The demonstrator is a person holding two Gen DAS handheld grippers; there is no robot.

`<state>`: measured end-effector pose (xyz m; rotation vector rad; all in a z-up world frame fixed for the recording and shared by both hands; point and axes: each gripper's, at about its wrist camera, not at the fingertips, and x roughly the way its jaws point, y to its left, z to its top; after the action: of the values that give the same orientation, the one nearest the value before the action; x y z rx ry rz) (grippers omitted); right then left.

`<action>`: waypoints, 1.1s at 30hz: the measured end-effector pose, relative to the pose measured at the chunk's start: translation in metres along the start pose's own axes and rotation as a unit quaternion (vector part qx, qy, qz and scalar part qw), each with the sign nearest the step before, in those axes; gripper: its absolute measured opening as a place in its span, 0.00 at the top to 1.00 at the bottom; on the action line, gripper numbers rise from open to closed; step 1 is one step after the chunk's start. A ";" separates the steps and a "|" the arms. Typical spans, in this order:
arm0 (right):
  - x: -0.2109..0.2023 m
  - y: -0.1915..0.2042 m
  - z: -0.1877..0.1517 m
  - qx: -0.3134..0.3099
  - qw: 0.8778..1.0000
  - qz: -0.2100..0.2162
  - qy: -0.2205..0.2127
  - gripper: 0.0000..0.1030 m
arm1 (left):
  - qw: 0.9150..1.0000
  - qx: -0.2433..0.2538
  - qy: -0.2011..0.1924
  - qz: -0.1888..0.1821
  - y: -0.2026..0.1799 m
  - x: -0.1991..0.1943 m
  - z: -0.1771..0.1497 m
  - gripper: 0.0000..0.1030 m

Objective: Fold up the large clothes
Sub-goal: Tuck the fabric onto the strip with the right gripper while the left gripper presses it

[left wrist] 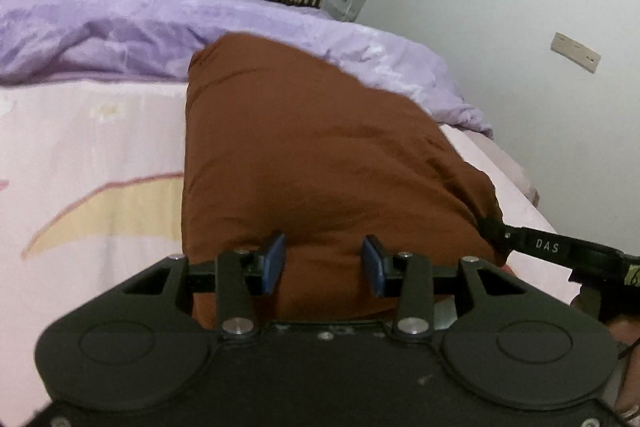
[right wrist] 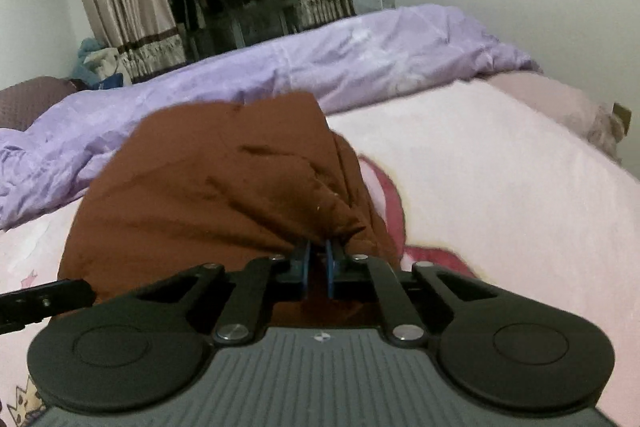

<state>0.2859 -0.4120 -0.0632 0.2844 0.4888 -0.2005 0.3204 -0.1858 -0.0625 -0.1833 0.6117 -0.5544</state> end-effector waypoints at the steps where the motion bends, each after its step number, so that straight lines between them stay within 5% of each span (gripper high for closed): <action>1: 0.001 -0.001 -0.003 0.003 1.000 0.001 0.002 0.93 | 1.000 -0.003 0.001 0.002 0.000 0.001 -0.003 0.59; 9: -0.002 -0.001 -0.002 0.000 1.000 0.004 0.006 0.93 | 1.000 0.006 0.004 0.005 0.001 0.008 0.003 0.58; 20: -0.028 0.032 0.041 -0.042 0.998 0.010 -0.040 0.76 | 0.999 0.012 -0.027 0.020 0.004 -0.008 0.046 0.57; 33: 0.039 0.035 0.048 -0.060 0.998 -0.014 0.010 0.76 | 0.998 0.033 -0.005 0.045 0.013 0.045 0.058 0.52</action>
<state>0.3488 -0.3990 -0.0341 0.1614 0.5226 -0.1956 0.3904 -0.1992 -0.0419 -0.0949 0.5889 -0.4859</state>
